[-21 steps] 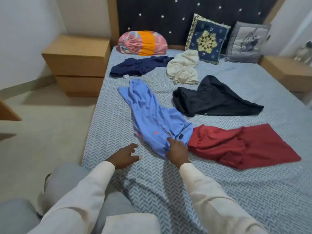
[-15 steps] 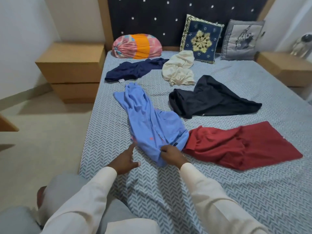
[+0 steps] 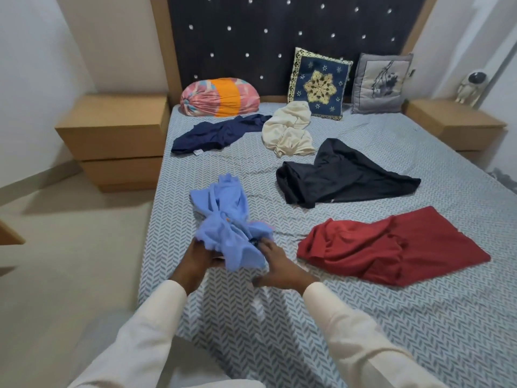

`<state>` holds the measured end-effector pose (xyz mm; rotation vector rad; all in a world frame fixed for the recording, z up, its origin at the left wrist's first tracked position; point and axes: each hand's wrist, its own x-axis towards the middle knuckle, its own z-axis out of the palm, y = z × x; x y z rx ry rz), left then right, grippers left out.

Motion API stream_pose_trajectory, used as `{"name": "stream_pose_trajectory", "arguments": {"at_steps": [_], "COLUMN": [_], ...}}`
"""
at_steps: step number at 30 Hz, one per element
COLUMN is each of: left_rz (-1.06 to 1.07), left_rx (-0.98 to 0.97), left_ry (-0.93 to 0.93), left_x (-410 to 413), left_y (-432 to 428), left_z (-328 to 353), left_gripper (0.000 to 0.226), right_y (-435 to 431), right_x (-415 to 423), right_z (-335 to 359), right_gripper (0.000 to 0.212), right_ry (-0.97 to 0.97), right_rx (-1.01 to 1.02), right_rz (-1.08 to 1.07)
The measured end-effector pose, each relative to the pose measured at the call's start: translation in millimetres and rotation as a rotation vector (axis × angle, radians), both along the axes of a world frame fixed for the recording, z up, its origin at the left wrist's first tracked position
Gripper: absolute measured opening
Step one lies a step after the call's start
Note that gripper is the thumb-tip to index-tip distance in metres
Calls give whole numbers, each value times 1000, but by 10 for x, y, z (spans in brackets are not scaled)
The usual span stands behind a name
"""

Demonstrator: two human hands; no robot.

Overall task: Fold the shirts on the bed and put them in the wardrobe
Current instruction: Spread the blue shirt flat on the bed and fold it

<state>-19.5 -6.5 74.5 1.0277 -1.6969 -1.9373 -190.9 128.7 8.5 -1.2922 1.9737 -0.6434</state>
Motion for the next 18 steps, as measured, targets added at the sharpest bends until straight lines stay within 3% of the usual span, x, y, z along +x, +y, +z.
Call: {"name": "stream_pose_trajectory", "arguments": {"at_steps": [3, 4, 5, 6, 8, 10, 11, 14, 18], "left_rz": [112, 139, 138, 137, 105, 26, -12, -63, -153], "left_rx": [81, 79, 58, 30, -30, -59, -59, -11, -12], "left_ry": [226, 272, 271, 236, 97, -61, -125, -221, -188], "left_x": [77, 110, 165, 189, 244, 248, 227, 94, -55], "left_y": [-148, -217, -268, -324, -404, -389, -330, -170, -85], "left_z": [258, 322, 370, 379, 296, 114, 41, -182, -310], "left_gripper": [28, 28, 27, 27, 27, 21, 21, 21, 22], "right_y": [-174, -187, -165, -148, -80, 102, 216, 530, 984], "right_x": [229, 209, 141, 28, -305, -604, -712, -913, -1109], "right_z": [206, 297, 347, 360, 243, 56, -39, -248, -172], "right_gripper": [30, 25, 25, 28, 42, 51, 51, 46, 31], "right_ry": [-559, -666, -644, -510, 13, 490, 617, 724, 819], "right_rx": [-21, 22, 54, 77, 138, 321, 411, 548, 494], "right_rz": [-74, -27, 26, 26, -94, -163, -157, -243, -490]}}
